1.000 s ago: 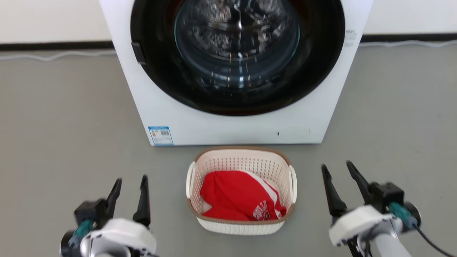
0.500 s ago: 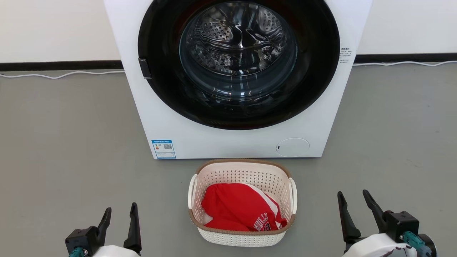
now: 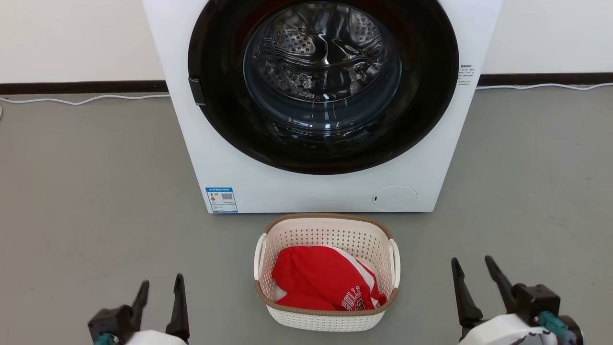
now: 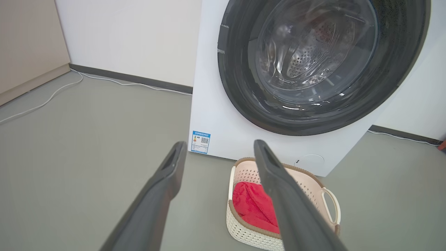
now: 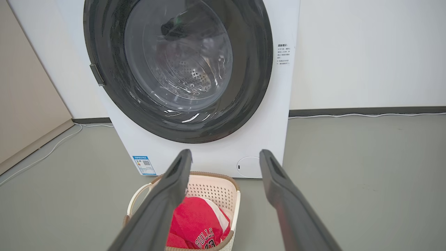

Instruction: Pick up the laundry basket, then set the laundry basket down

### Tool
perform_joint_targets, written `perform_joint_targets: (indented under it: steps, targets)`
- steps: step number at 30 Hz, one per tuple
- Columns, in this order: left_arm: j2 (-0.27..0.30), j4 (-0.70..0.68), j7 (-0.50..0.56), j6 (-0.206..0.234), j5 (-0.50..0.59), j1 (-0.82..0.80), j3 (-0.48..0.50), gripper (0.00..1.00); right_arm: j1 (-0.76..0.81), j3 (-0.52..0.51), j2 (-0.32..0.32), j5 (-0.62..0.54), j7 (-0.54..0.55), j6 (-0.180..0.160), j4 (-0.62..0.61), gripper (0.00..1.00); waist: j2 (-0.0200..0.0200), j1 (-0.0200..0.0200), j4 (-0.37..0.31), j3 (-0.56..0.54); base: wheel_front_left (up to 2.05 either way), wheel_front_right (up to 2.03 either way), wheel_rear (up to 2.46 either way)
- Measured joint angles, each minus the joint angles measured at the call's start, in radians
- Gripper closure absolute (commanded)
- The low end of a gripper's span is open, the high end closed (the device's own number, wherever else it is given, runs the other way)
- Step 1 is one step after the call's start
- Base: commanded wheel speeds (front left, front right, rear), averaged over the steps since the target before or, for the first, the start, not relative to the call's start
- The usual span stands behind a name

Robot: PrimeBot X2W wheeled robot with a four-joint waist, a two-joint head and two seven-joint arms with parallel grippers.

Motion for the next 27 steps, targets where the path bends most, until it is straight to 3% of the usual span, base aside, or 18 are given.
perform_joint_targets:
  steps: [1,9,27]
  targets:
    - [0.000,0.002,0.000,0.000,0.000,0.000,0.000,1.00,0.000,0.000,0.000,0.000,0.000,0.000,0.000,1.00,0.0000,0.0000,0.000,0.000,0.00,0.00,0.00]
    - [-0.012,0.082,0.011,0.000,-0.016,0.047,-0.003,1.00,0.053,0.005,0.007,0.014,0.012,-0.001,0.068,1.00,0.0000,0.0000,0.000,0.001,0.00,0.00,0.00]
    - [-0.011,0.054,0.063,-0.005,-0.223,0.045,-0.002,1.00,0.053,-0.005,0.007,0.246,0.058,-0.001,0.034,1.00,0.0000,0.0003,-0.001,0.008,0.00,0.00,0.00]
